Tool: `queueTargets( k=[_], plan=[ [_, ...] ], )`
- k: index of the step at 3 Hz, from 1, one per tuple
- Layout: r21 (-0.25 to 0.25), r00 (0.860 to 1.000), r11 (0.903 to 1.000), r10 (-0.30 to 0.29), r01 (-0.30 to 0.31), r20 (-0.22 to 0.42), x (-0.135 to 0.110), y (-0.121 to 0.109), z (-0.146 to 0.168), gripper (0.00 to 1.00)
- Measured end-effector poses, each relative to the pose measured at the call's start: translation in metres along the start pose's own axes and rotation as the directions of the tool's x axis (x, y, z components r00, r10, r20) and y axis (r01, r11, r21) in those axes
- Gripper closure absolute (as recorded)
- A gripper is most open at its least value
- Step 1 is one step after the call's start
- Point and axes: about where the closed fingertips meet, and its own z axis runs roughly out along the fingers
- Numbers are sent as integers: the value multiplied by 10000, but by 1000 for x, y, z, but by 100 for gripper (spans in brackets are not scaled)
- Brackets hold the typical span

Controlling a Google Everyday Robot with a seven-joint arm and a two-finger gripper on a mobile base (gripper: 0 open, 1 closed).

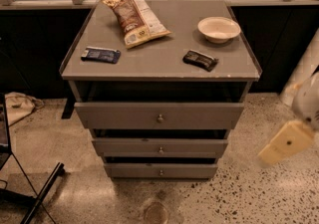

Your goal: Open bottom drawer

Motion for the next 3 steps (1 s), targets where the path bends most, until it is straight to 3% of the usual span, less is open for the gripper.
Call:
queueTargets(
  k=[1, 2, 3],
  plan=[
    [-1336, 9731, 9733, 2018, -1866, 1110, 38, 9, 79, 0],
    [-2152, 9090, 9496, 2868, -2280, 3024, 19, -11, 143, 0],
    [-2523, 8653, 9332, 3375, -2559, 3705, 14, -22, 179, 0]
  ],
)
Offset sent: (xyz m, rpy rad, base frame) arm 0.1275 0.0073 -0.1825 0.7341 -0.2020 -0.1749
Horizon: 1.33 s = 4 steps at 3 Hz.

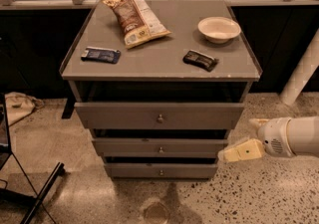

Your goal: Open bottom drawer

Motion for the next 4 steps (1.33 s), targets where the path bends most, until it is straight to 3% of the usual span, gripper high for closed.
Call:
queueTargets(
  k=[1, 2, 3, 4],
  plan=[
    [284, 9988, 9987, -436, 431, 200, -5, 15, -14, 0],
    [608, 9903, 9978, -358, 278, 1341, 8, 23, -10, 0],
    [1063, 9672, 9895, 698, -982, 2441, 45, -21, 27, 0],
    [1012, 9488, 9773, 1520, -1861, 2770, 77, -60, 86, 0]
  ],
)
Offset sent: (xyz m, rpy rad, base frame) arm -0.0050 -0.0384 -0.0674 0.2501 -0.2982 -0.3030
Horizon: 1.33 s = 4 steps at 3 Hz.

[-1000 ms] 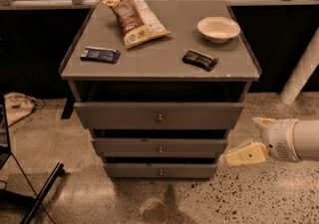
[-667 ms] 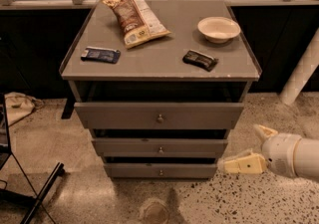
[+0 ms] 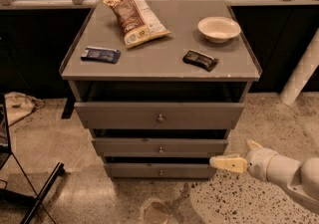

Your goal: Open bottom drawer

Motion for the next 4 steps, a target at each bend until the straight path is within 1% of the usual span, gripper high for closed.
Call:
queueTargets(
  k=[1, 2, 3, 4],
  plan=[
    [11, 9974, 9974, 718, -718, -112, 35, -23, 38, 0],
    [-58, 9966, 9967, 814, -815, -135, 41, -22, 42, 0],
    [223, 9991, 9990, 383, -387, 193, 36, -15, 35, 0],
    [1003, 9936, 9943, 242, -353, 1100, 47, -17, 35, 0]
  ],
)
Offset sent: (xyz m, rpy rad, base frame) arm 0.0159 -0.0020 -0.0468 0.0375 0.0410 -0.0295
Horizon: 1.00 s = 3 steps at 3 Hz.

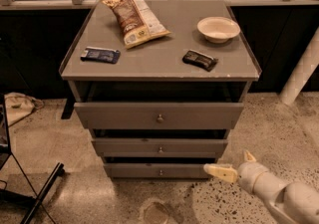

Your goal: Open bottom drawer

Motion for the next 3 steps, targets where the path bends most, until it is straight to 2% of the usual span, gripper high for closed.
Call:
queueTargets(
  k=[1, 2, 3],
  plan=[
    [670, 9967, 9978, -77, 22, 808, 29, -8, 23, 0],
    [586, 9932, 9960, 611, -671, 989, 81, -9, 58, 0],
    [314, 9876, 9887, 1445, -1466, 614, 126, -8, 86, 0]
  ],
)
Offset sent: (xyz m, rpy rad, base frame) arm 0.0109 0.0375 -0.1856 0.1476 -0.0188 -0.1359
